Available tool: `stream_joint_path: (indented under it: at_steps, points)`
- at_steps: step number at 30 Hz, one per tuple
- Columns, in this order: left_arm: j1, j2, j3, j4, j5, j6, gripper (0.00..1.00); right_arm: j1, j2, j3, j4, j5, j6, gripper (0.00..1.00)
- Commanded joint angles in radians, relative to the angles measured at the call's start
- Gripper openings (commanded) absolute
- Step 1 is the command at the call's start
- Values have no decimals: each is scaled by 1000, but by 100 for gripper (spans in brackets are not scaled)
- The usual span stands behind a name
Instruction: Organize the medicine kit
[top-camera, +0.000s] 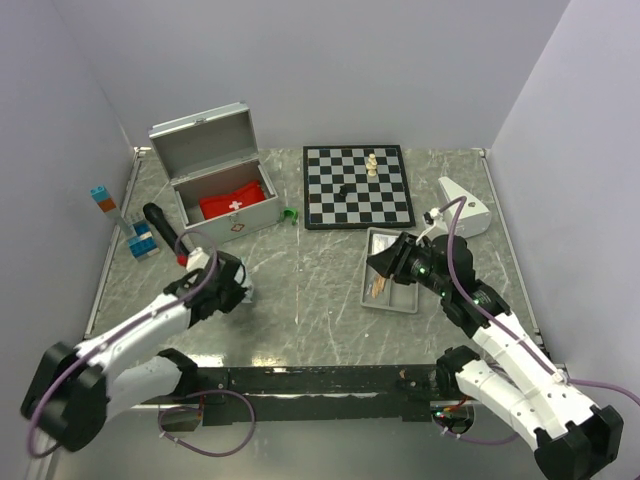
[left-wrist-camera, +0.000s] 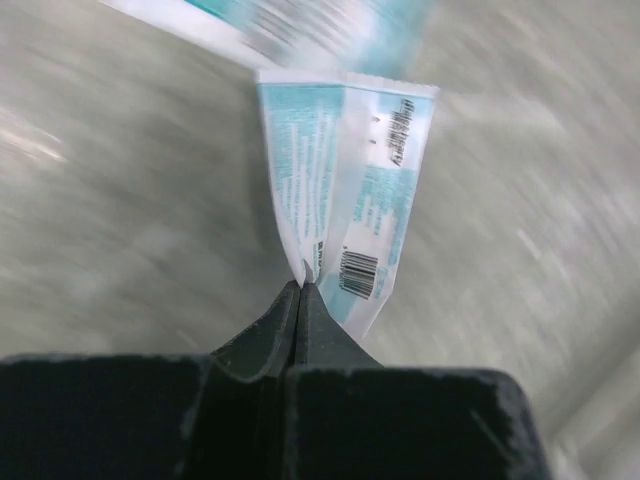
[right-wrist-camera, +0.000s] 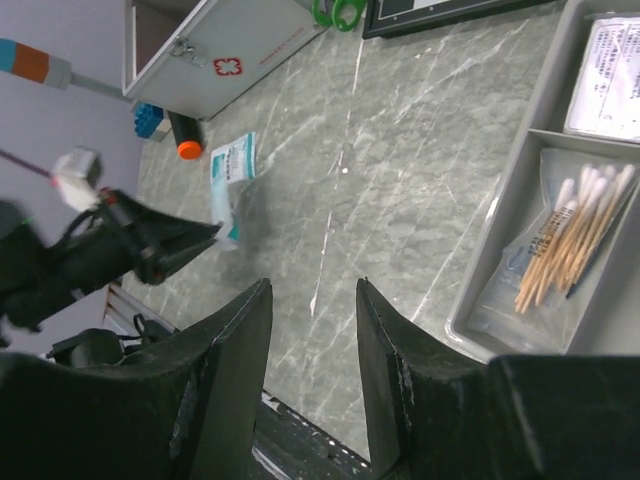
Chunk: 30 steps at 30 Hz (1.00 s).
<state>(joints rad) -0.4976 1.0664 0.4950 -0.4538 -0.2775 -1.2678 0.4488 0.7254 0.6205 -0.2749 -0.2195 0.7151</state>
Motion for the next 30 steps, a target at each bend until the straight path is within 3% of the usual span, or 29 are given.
stream_joint_path:
  at_steps: [1,3,6,11,14,20,30]
  points:
    - [-174,-153,68,36,-31,33,1,-4,-32,30,-38,28,-45,46]
    - [-232,-154,108,117,-20,80,1,-5,-49,53,-88,67,-78,46]
    - [-340,-30,215,205,-28,165,1,-4,-82,90,-174,146,-121,46]
    - [-498,298,457,300,-5,284,1,-4,-147,123,-273,218,-154,46]
    - [-570,527,669,252,-8,337,1,-5,-190,122,-309,264,-151,46]
    - [-624,814,921,218,40,386,1,-5,-248,128,-374,301,-138,46]
    - [-651,997,1091,221,41,427,1,-5,-317,99,-417,325,-121,46]
